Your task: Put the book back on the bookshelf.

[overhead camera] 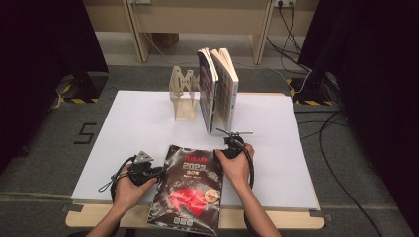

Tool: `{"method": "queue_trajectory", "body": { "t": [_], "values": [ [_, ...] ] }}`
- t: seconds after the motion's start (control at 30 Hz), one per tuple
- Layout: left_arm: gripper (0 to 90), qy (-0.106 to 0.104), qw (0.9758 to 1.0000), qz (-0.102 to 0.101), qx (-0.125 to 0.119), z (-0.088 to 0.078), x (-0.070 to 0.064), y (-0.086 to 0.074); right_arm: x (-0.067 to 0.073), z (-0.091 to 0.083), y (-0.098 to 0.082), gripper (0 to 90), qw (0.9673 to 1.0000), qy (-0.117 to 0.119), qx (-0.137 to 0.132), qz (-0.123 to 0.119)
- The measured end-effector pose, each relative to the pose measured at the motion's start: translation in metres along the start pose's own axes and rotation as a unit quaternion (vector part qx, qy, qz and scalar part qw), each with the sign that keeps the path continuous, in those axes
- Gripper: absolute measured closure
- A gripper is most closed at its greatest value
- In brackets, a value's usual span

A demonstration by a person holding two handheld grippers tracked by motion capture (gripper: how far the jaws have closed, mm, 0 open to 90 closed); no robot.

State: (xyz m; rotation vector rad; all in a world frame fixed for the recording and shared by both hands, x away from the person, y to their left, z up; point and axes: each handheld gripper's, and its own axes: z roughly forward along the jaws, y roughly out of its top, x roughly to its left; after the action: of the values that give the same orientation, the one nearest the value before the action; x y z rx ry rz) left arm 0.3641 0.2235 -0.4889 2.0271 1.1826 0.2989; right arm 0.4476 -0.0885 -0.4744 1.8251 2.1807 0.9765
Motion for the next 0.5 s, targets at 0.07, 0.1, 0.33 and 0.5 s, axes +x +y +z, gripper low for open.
{"method": "queue_trajectory", "body": {
  "t": [0.07, 0.1, 0.33, 0.5],
  "values": [
    [72.8, 0.001, 1.0, -0.003, 0.002, -0.0006, -0.0006, -0.0004, 0.0007, 0.0008, 0.0006, 49.2, 1.0, -0.001, -0.001, 0.0],
    [72.6, 0.002, 1.0, 0.0, 0.002, -0.0009, -0.0011, -0.0006, 0.0012, 0.0014, 0.0012, 49.2, 1.0, 0.0, -0.002, 0.001],
    [71.7, 0.0, 1.0, 0.001, 0.003, -0.0037, -0.0007, -0.0034, 0.0075, 0.0093, 0.006, 47.6, 0.9998, -0.001, -0.009, -0.02],
    [71.7, 0.002, 1.0, 0.002, 0.001, -0.0035, -0.0009, -0.0041, 0.0046, 0.0068, 0.0054, 48.7, 0.9999, 0.004, -0.003, -0.013]
  ]
}}
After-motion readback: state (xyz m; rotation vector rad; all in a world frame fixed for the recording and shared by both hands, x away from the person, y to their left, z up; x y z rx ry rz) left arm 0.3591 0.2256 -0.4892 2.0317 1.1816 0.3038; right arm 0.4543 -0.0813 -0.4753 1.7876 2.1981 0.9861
